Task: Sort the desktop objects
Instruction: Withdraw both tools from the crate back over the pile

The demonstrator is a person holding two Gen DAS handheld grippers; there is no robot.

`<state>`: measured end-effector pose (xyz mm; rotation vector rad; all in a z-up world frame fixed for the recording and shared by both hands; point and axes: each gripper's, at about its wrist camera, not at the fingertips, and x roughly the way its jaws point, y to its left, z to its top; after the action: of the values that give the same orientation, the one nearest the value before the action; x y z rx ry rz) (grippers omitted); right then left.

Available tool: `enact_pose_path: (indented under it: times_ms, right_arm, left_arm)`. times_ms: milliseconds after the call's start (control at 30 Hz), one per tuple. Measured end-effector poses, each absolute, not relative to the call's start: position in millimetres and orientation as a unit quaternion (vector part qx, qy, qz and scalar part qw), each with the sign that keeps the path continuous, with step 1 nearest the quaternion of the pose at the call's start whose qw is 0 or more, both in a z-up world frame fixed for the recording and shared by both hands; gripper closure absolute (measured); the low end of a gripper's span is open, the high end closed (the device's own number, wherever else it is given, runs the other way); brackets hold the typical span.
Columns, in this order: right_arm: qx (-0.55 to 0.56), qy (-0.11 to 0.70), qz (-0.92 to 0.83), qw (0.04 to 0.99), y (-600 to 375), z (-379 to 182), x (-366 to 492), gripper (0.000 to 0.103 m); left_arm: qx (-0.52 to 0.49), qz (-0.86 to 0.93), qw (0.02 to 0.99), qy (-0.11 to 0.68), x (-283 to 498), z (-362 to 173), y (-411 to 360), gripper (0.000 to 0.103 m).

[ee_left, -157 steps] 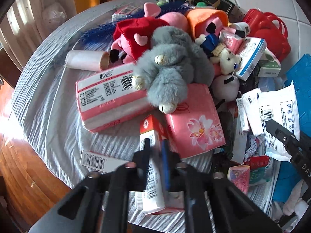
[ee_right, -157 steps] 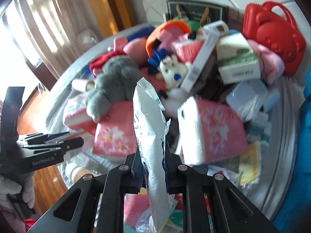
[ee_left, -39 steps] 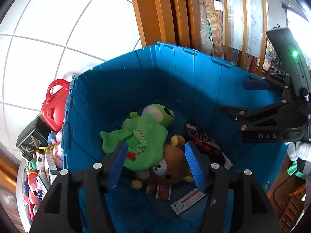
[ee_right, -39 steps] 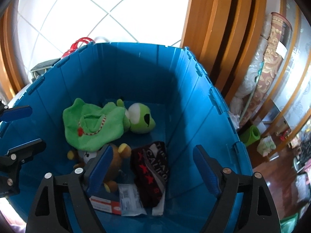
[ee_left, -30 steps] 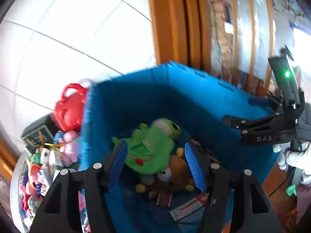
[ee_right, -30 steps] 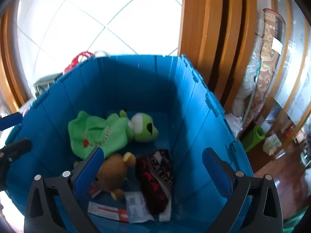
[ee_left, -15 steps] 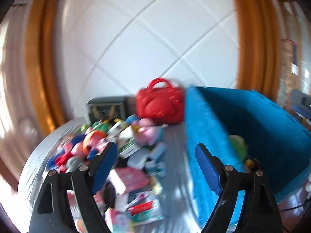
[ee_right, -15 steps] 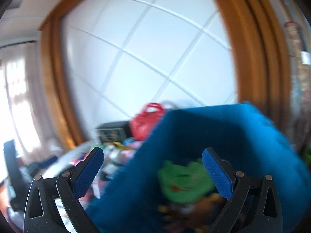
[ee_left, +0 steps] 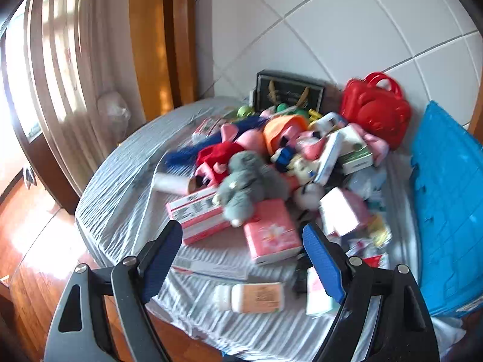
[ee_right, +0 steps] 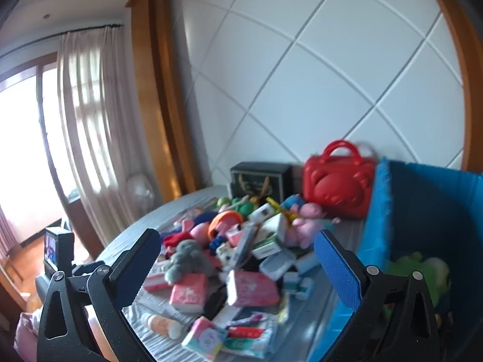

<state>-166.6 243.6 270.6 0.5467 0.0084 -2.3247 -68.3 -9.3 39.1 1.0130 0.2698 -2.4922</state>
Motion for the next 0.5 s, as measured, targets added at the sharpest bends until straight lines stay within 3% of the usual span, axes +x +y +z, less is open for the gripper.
enact_pose_path:
  times_ms: [233, 500]
  right_arm:
    - [0.306, 0.038, -0.882, 0.355, 179.5, 201.5, -178.1, 0.0]
    - [0.451, 0.078, -0.832, 0.314, 142.4, 93.7, -184.0, 0.0]
  left_arm:
    - [0.424, -0.888, 0.16, 0.072, -64.7, -9.5, -60.2, 0.021]
    - [0.484, -0.875, 0.006, 0.004, -82.3, -60.2, -24.0, 0.021]
